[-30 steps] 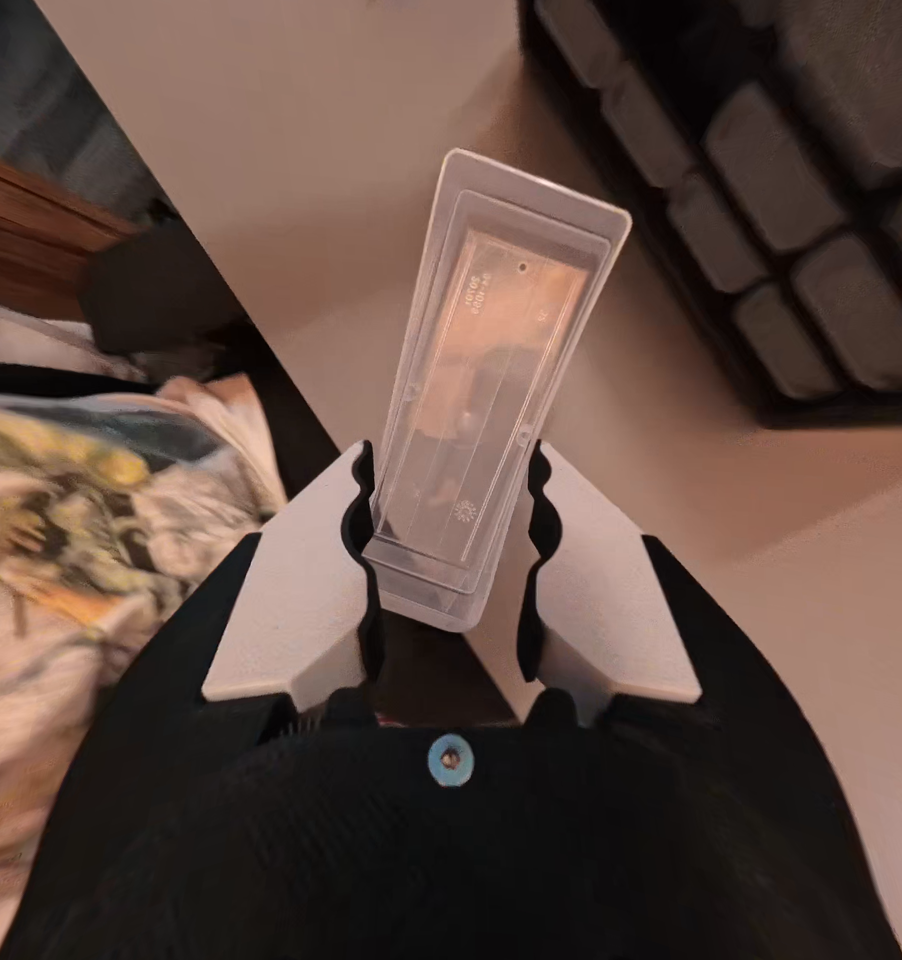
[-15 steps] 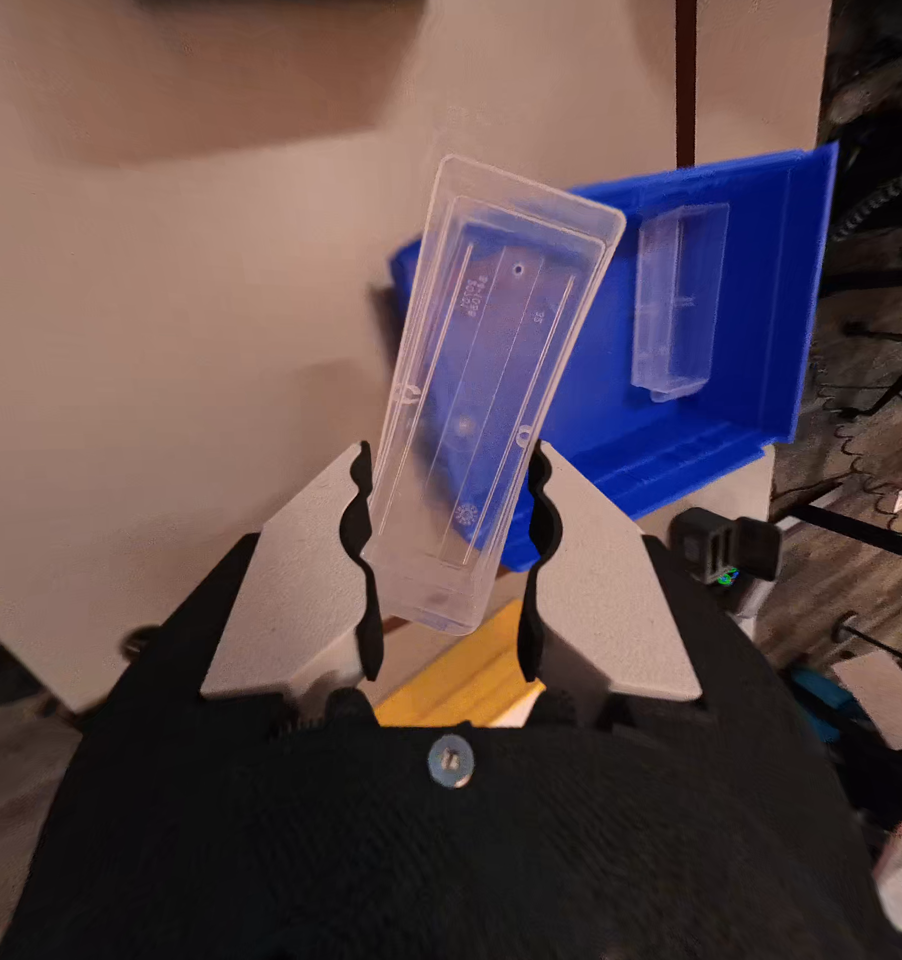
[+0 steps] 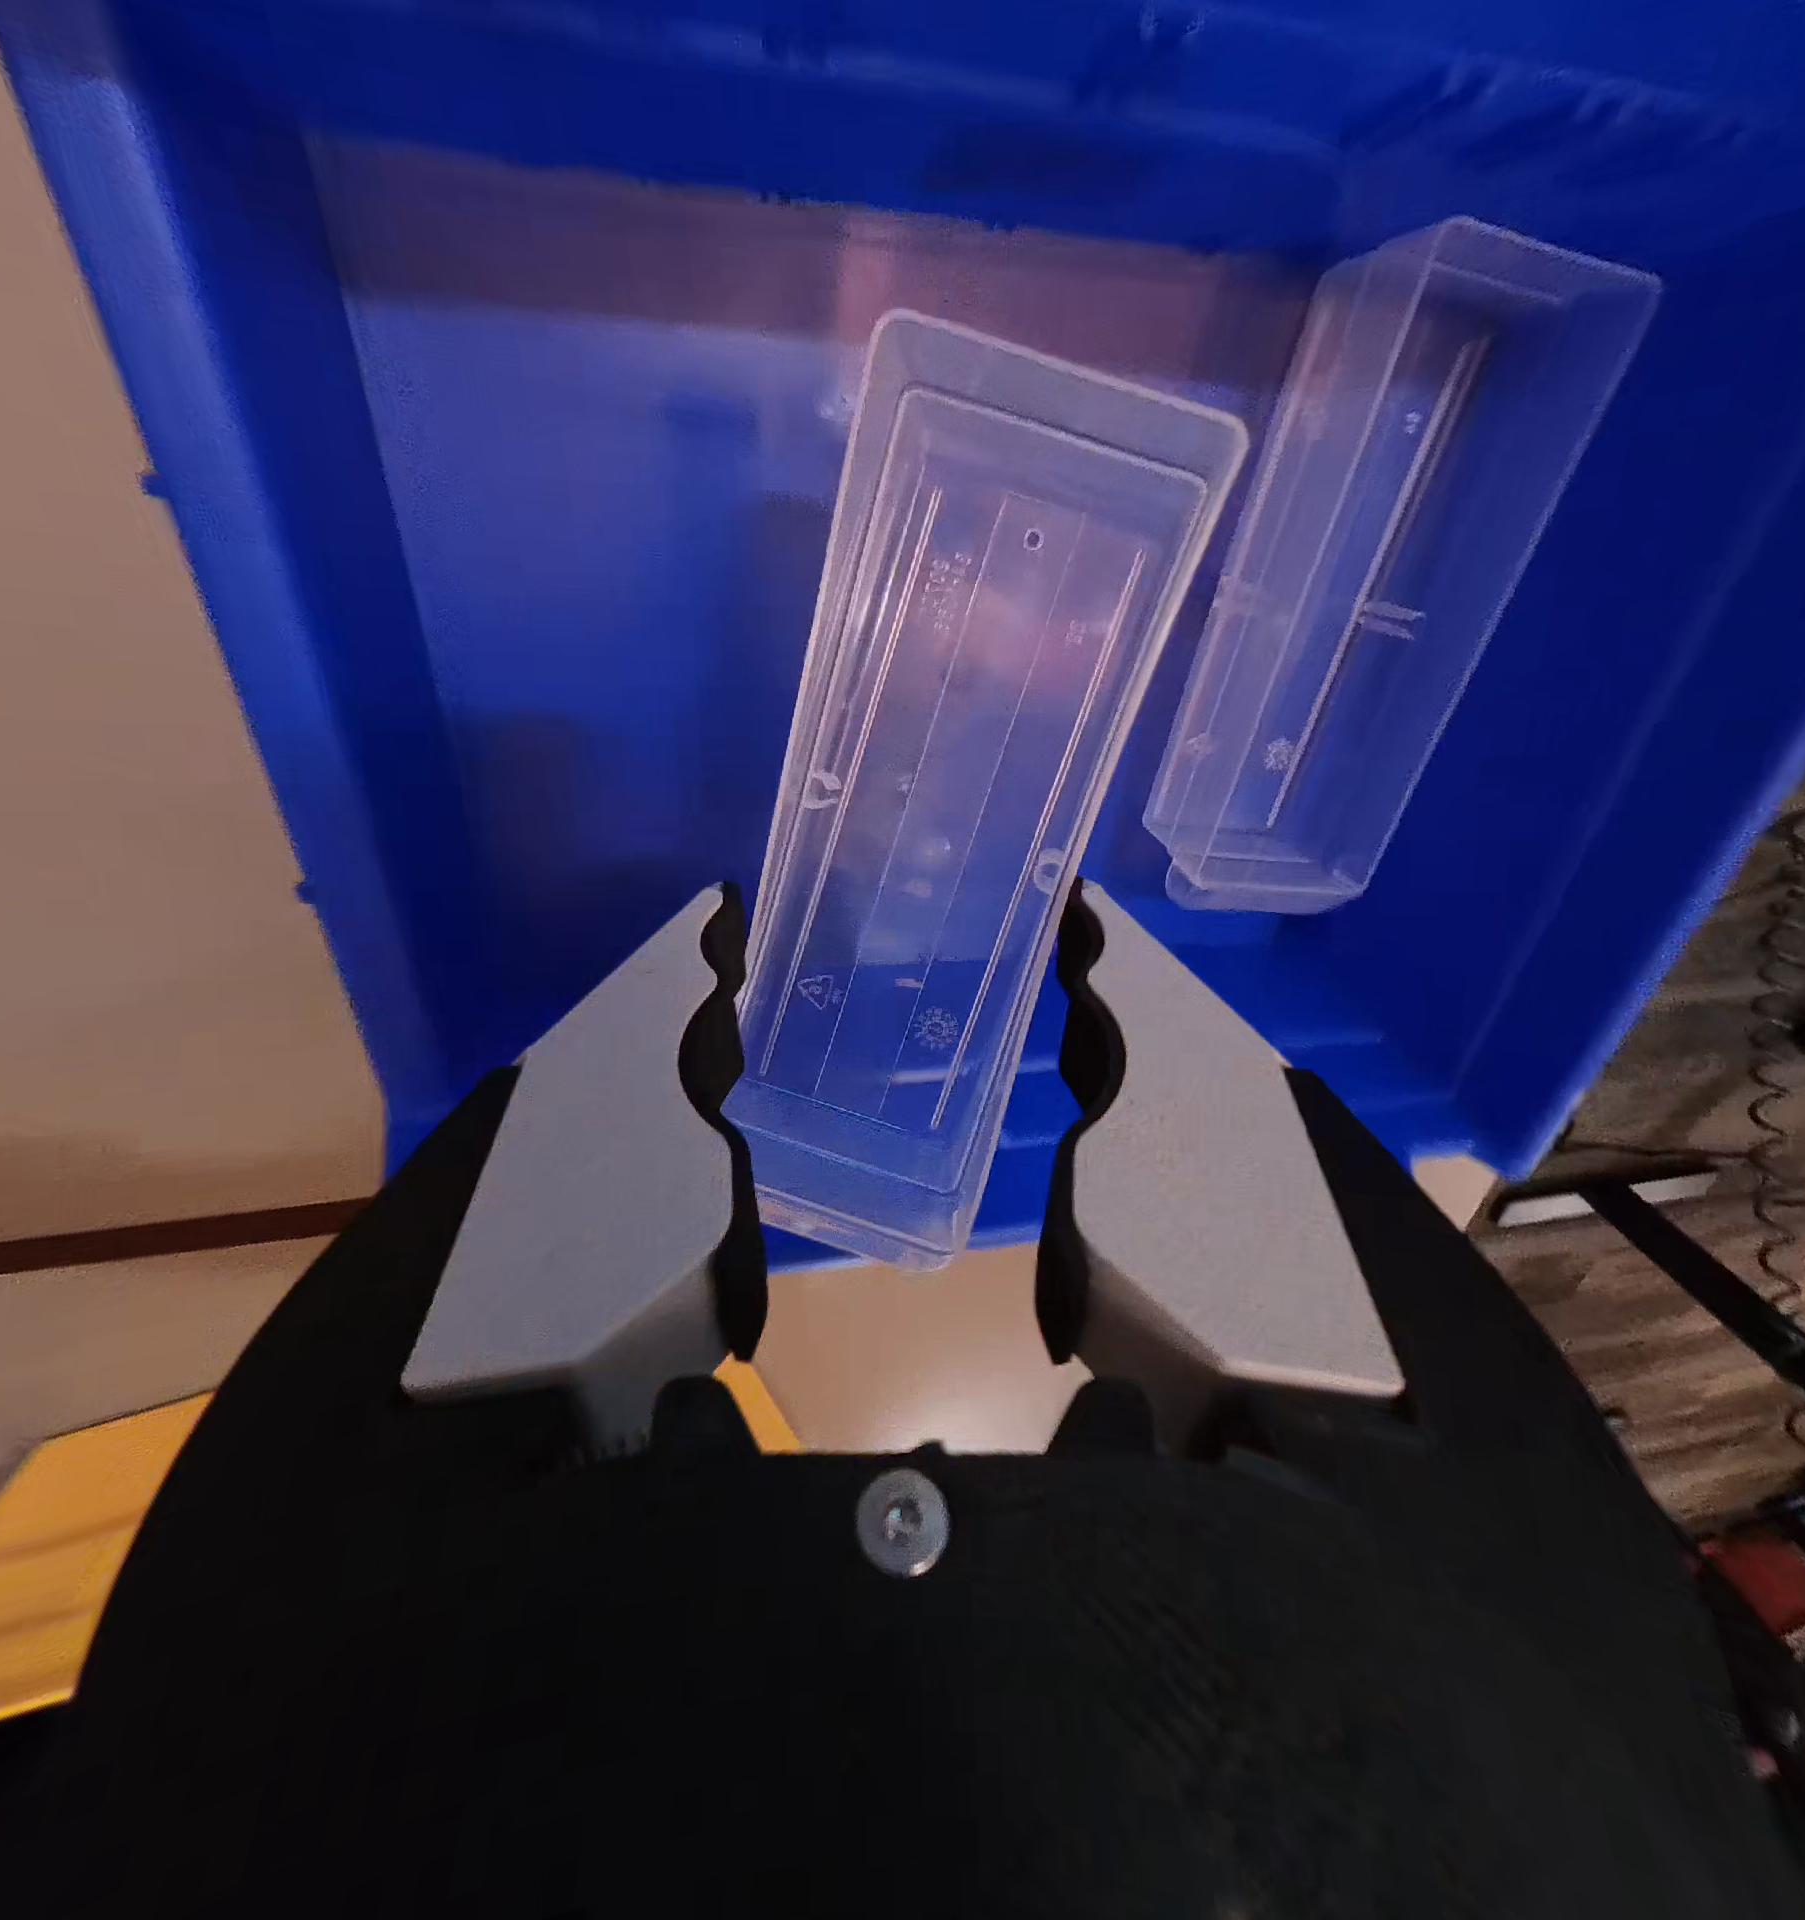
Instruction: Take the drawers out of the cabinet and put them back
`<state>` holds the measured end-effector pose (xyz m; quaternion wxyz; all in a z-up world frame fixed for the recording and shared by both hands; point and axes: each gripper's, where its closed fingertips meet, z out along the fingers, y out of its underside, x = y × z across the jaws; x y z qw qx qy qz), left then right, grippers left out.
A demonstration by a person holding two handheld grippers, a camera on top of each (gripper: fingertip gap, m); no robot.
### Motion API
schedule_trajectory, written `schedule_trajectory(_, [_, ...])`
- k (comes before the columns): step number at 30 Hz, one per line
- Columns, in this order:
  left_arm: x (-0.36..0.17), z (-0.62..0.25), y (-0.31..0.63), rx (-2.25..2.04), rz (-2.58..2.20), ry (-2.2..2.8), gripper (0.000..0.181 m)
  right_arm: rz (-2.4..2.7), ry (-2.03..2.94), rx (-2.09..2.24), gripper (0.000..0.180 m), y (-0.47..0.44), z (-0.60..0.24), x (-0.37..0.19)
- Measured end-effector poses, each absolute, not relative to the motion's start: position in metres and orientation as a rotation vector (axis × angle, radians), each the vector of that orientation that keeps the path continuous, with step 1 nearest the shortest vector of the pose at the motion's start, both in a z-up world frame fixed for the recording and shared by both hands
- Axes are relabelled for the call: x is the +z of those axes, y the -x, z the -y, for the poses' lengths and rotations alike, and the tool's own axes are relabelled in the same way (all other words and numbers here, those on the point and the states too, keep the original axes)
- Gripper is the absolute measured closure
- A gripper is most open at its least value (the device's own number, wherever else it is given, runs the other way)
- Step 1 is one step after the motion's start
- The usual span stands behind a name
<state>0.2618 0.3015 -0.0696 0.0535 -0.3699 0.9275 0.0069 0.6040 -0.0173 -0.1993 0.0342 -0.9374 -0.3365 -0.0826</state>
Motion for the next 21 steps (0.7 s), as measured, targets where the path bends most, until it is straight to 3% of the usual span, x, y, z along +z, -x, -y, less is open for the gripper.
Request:
schedule_trajectory(7, [-0.07, -0.301, -0.262, 0.048, -2.848, 1.112, 0.181, 1.164, 2.807, -0.186, 0.12, -0.618, -0.014, -0.238])
schedule_trajectory(21, [-0.07, -0.302, -0.262, 0.158, -2.869, 1.077, 0.181, 1.212, 2.825, -0.08, 0.119, -0.642, -0.019, -0.262])
